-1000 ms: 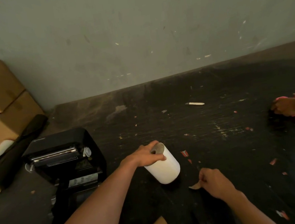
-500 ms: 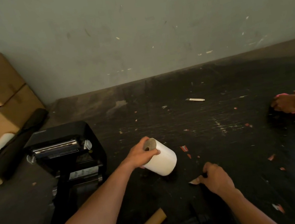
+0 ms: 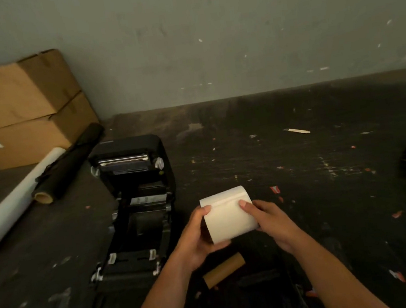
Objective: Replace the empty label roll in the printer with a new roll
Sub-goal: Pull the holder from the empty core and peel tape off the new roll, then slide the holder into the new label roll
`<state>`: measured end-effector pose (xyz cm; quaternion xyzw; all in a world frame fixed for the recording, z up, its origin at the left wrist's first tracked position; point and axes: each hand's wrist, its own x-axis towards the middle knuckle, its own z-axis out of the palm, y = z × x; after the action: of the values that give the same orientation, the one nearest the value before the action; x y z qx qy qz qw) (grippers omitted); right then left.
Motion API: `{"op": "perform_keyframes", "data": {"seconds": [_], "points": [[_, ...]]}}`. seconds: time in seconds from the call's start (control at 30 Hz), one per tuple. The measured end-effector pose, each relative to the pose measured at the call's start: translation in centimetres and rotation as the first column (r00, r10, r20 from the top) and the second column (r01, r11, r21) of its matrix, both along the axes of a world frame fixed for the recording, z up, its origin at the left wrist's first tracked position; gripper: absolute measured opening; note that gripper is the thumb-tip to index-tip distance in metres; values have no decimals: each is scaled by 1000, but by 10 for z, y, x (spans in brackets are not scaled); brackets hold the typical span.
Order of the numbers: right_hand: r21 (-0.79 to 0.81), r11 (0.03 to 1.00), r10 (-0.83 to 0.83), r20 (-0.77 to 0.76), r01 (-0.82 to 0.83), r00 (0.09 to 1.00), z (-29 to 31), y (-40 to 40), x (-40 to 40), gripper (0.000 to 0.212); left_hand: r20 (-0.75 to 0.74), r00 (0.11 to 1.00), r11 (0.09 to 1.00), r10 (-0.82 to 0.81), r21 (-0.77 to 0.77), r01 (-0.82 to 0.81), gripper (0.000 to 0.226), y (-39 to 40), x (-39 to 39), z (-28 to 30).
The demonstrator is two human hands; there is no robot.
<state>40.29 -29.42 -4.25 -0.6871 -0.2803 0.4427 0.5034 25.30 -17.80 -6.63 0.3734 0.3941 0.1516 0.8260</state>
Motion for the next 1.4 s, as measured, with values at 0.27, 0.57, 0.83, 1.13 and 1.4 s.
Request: {"op": "perform_keyframes", "data": {"seconds": [0.27, 0.57, 0.83, 1.13, 1.4], "points": [[17, 997, -64, -225, 69, 972, 13, -8, -25, 30, 14, 990, 986, -141, 86, 140, 90, -14, -49, 15], [-96, 943, 332, 183, -319, 925, 52, -4, -24, 29, -426, 730, 607, -534, 408, 682, 82, 2, -39, 71], [-8, 997, 75, 142, -75, 987, 60, -13, -41, 57, -158, 922, 861, -355, 329, 388, 76, -14, -42, 45], [22, 938, -262, -608, 346, 749, 7, -26, -127, 94, 223, 967, 992, 125, -42, -119, 62, -29, -40, 51], [172, 820, -339, -622, 546, 706, 41, -25, -148, 42, 251, 968, 998, 23, 45, -36, 57, -42, -52, 57]]}}
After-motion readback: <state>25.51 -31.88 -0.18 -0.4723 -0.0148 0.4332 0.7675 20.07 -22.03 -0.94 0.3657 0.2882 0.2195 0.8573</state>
